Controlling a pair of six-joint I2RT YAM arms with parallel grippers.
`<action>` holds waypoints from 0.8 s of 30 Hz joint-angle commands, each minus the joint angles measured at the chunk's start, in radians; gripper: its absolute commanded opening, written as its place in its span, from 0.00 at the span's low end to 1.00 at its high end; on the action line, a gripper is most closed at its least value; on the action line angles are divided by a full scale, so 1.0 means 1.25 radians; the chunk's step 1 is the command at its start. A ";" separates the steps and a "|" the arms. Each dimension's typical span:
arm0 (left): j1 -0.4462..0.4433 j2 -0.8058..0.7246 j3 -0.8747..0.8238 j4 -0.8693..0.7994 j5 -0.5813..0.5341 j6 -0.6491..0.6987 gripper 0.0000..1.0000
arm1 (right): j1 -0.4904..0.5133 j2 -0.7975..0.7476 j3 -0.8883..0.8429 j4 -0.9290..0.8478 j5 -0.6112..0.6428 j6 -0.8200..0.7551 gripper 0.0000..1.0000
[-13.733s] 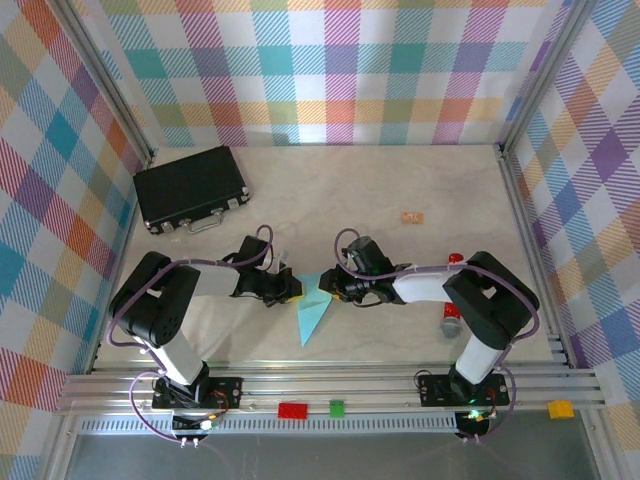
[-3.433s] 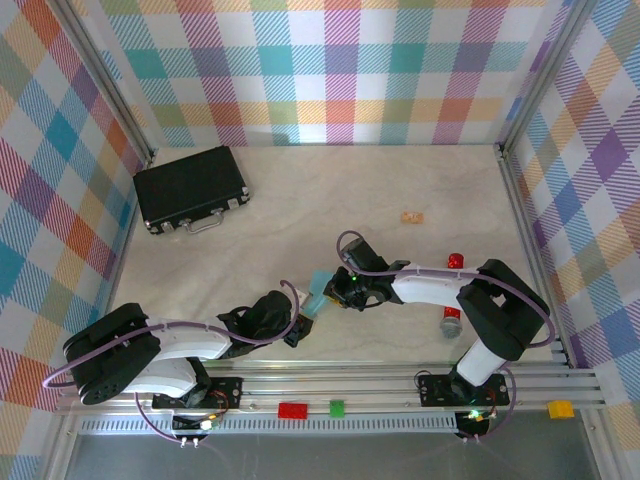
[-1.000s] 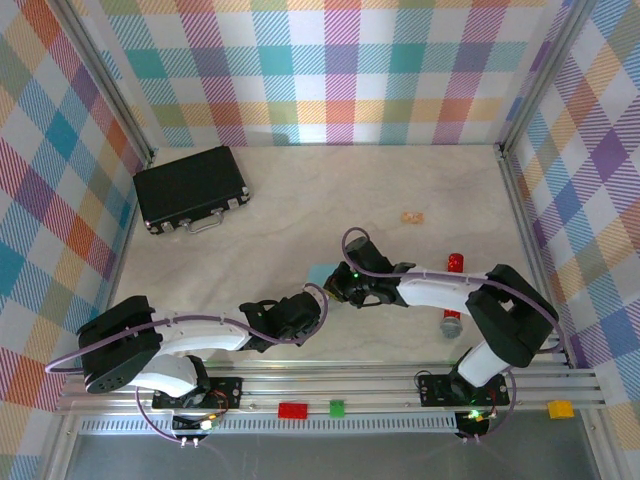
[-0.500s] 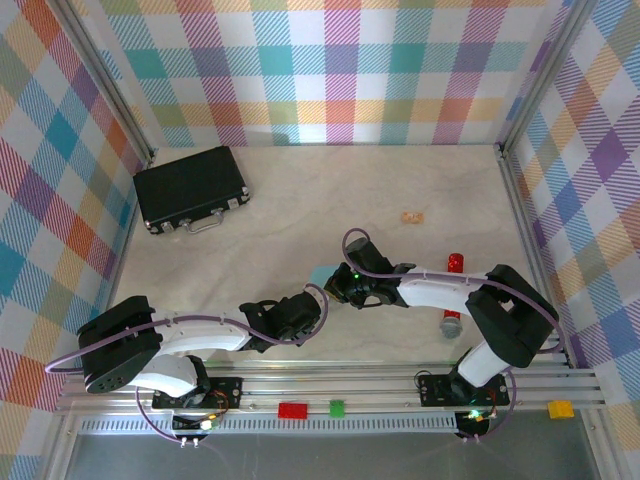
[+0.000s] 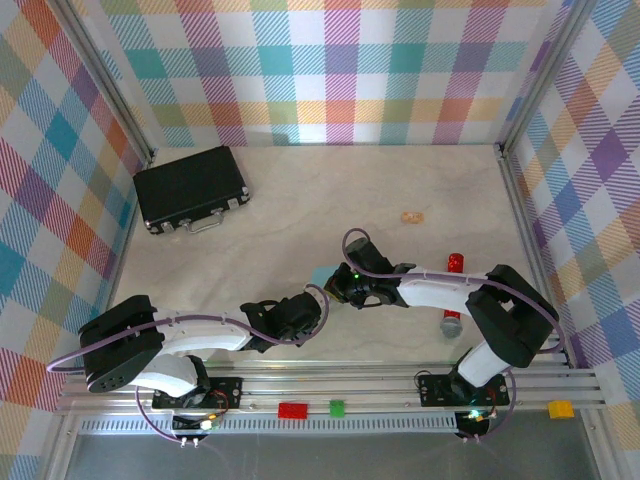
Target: Fold a paper plane with a square sheet of paper (pick it up from the middle)
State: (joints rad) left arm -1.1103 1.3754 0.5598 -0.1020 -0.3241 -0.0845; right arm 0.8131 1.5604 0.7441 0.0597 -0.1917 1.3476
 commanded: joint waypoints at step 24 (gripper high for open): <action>-0.007 0.006 -0.004 0.028 0.028 -0.018 0.13 | 0.002 -0.006 -0.009 -0.002 0.004 0.007 0.00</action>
State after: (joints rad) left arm -1.1107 1.3678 0.5598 -0.0757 -0.2985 -0.0933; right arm 0.8131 1.5604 0.7441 0.0593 -0.1917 1.3476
